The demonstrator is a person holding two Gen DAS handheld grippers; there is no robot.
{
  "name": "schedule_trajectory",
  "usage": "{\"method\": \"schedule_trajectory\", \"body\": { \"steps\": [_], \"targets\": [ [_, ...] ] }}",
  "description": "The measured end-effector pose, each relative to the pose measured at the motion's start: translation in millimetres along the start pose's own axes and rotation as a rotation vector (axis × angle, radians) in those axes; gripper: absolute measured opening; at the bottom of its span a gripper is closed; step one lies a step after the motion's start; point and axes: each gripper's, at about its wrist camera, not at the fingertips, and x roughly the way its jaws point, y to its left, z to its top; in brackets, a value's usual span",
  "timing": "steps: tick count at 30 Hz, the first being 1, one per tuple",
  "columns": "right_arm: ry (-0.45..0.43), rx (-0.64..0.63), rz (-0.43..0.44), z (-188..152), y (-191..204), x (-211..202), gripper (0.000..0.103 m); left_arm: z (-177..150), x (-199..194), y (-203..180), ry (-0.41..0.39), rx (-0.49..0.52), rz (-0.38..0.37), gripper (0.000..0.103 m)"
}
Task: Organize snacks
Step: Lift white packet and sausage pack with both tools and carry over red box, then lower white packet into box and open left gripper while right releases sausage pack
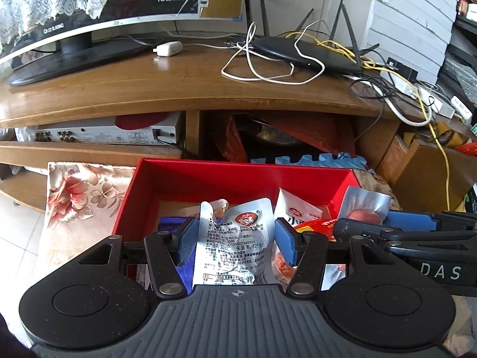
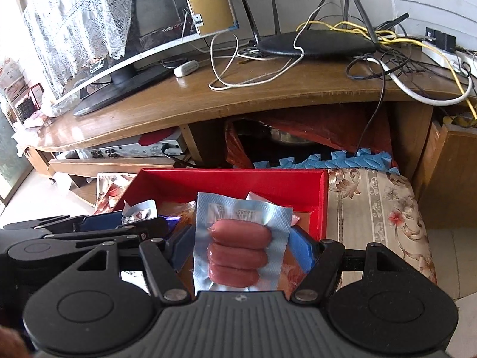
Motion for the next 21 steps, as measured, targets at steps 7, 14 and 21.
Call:
{"method": "schedule_trajectory", "body": {
  "steps": [7,14,21],
  "targets": [
    [0.029,0.003,-0.007,0,-4,21,0.069,-1,20,5,0.032,-0.011,0.021,0.063],
    [0.053,0.003,-0.007,-1,-3,35,0.062,-4,32,6,0.056,-0.015,0.042,0.063],
    [0.053,0.014,-0.017,0,-6,36,0.062,-6,34,7,0.062,-0.012,0.053,0.07]
  ]
}}
